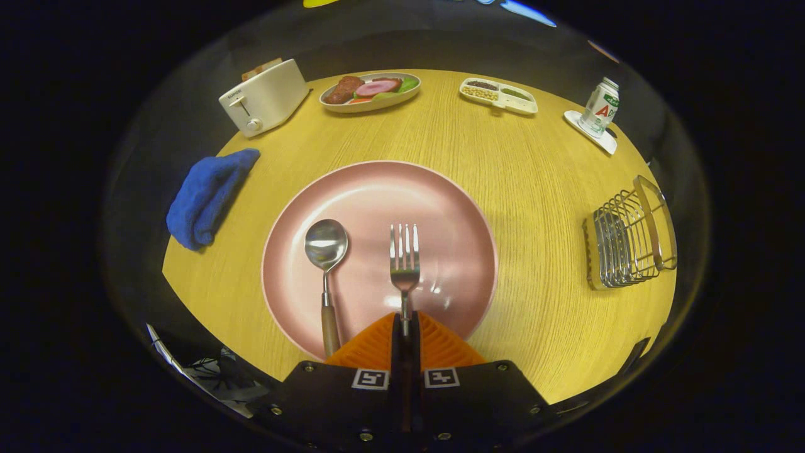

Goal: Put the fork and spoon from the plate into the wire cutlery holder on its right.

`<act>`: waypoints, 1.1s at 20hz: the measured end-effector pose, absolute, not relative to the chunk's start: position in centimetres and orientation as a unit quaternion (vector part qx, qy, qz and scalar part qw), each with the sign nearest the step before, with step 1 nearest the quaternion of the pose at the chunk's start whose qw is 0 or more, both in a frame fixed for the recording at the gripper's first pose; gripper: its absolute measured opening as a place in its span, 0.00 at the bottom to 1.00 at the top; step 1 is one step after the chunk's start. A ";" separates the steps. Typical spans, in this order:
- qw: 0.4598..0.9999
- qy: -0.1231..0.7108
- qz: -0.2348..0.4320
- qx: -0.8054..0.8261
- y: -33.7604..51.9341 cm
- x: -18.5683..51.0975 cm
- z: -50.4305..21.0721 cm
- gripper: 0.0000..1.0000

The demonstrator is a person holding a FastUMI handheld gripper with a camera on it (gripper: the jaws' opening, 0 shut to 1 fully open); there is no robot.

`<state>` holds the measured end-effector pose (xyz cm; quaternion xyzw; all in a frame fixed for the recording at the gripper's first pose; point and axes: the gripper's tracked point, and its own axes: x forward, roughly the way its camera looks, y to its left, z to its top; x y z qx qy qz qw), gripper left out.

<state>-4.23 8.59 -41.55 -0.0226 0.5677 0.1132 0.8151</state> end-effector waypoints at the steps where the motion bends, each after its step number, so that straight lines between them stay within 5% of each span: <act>1: 0.814 0.569 0.116 -0.014 8.8 -4.2 -41.1 0.06; 14: 0.846 0.517 0.118 0.048 8.3 -1.2 -37.2 0.06; 22: 0.879 0.466 0.058 0.087 2.5 1.7 -32.5 0.06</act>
